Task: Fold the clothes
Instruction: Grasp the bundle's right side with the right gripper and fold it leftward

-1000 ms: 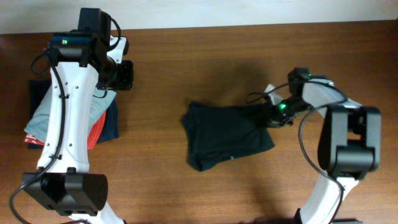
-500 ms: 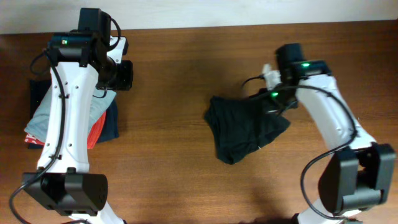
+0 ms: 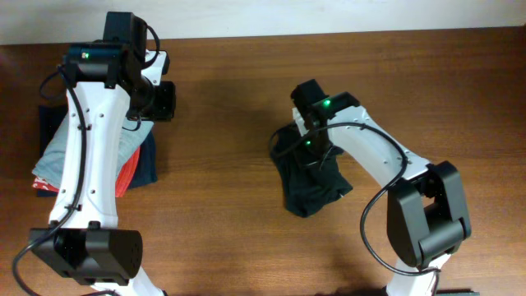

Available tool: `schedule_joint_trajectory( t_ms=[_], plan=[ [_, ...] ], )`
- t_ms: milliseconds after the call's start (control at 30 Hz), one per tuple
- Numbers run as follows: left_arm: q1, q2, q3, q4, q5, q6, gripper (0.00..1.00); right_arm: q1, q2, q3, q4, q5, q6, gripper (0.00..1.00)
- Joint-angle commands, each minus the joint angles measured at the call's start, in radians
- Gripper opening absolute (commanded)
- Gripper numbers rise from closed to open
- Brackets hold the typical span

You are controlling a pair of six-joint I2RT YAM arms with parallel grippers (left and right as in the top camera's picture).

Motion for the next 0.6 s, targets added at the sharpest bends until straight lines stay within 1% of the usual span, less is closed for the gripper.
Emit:
schedule_joint_trajectory(
  t_ms=[0,167,300,400,467,567],
  plan=[
    [0.003,-0.013,0.012,-0.003,-0.008,-0.006,0.35,0.052,-0.001,0.005,0.008,0.010,0.027,0.04],
    [0.003,-0.013,0.012,-0.004,-0.007,-0.006,0.35,0.083,-0.001,0.005,0.008,0.019,0.036,0.04],
    [0.003,-0.013,0.012,-0.004,-0.008,-0.006,0.35,0.080,-0.008,0.007,-0.016,0.103,0.070,0.04],
    [0.003,-0.013,0.012,-0.003,-0.008,-0.006,0.35,0.081,-0.032,0.023,-0.055,0.168,0.069,0.04],
    [0.003,-0.013,0.012,-0.002,-0.008,-0.006,0.35,0.089,-0.063,0.053,-0.098,0.173,0.069,0.04],
    [0.003,-0.013,0.012,0.001,-0.008,-0.006,0.35,0.109,-0.095,0.070,-0.109,0.180,0.069,0.04]
  ],
)
